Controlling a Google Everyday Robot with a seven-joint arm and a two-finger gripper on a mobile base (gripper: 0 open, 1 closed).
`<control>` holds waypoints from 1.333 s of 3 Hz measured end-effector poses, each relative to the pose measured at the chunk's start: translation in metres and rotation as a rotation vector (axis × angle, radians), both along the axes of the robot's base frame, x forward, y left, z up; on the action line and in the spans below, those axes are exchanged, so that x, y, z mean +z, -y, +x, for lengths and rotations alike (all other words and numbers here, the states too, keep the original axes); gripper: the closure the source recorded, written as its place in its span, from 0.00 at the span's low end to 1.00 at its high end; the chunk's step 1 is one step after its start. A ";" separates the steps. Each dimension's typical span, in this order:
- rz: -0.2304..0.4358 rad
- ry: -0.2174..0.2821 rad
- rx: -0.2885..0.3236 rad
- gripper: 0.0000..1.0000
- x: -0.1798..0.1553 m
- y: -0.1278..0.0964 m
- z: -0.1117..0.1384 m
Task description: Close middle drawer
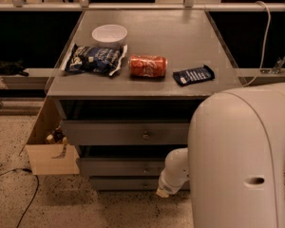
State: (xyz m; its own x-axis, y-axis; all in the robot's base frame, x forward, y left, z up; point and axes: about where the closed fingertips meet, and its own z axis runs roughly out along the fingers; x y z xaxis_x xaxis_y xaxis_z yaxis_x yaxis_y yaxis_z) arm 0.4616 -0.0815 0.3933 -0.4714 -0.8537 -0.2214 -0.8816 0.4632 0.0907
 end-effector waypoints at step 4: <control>-0.051 0.065 0.027 0.57 0.011 -0.003 0.010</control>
Offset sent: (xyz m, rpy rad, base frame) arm 0.0133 0.0035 0.0153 -0.0695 -0.0958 0.0338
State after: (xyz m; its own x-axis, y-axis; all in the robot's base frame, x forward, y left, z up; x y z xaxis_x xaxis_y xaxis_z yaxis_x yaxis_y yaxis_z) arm 0.4716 -0.0788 0.4040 -0.4343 -0.8768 -0.2065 -0.8970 0.4419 0.0100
